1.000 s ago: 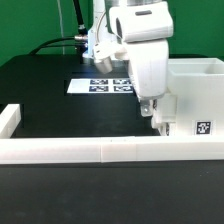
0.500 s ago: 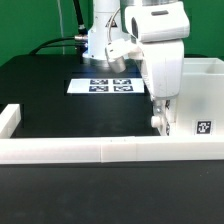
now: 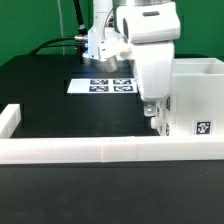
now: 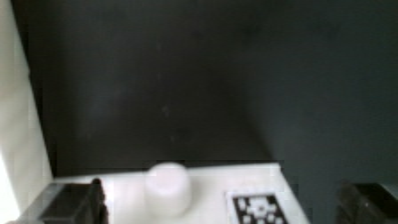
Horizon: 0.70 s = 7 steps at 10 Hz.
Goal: Assemble drawer
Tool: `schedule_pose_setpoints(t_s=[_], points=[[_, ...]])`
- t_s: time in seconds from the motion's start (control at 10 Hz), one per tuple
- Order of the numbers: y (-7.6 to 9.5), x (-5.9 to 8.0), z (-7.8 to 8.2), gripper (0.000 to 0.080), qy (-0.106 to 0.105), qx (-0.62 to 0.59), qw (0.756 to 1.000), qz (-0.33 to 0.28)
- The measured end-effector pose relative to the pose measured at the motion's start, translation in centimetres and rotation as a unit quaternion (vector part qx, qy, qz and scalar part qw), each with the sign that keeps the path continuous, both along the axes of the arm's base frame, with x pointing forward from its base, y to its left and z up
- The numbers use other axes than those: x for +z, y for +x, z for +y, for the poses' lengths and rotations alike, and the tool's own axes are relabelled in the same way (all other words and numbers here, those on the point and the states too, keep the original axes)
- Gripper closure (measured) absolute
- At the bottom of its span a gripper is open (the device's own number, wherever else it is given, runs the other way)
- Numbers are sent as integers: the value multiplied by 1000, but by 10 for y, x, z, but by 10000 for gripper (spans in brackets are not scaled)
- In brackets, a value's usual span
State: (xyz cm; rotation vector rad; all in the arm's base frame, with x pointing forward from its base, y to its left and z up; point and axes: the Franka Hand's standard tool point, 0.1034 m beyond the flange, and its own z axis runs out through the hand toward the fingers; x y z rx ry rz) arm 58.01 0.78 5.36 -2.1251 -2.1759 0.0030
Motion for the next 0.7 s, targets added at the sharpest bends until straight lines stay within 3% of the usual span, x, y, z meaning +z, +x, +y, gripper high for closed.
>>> schedule_pose_setpoints(t_s=[0.2,0.4,0.5,0.7], points=[[2,7,-34,151,-10,-3,1000,-5],[6,25,-67,151,-19,-10,999,-38],[-1,31,-84,151,-22,-19,998,-55],[-26,43,-99,151,-28,-52,994,-91]])
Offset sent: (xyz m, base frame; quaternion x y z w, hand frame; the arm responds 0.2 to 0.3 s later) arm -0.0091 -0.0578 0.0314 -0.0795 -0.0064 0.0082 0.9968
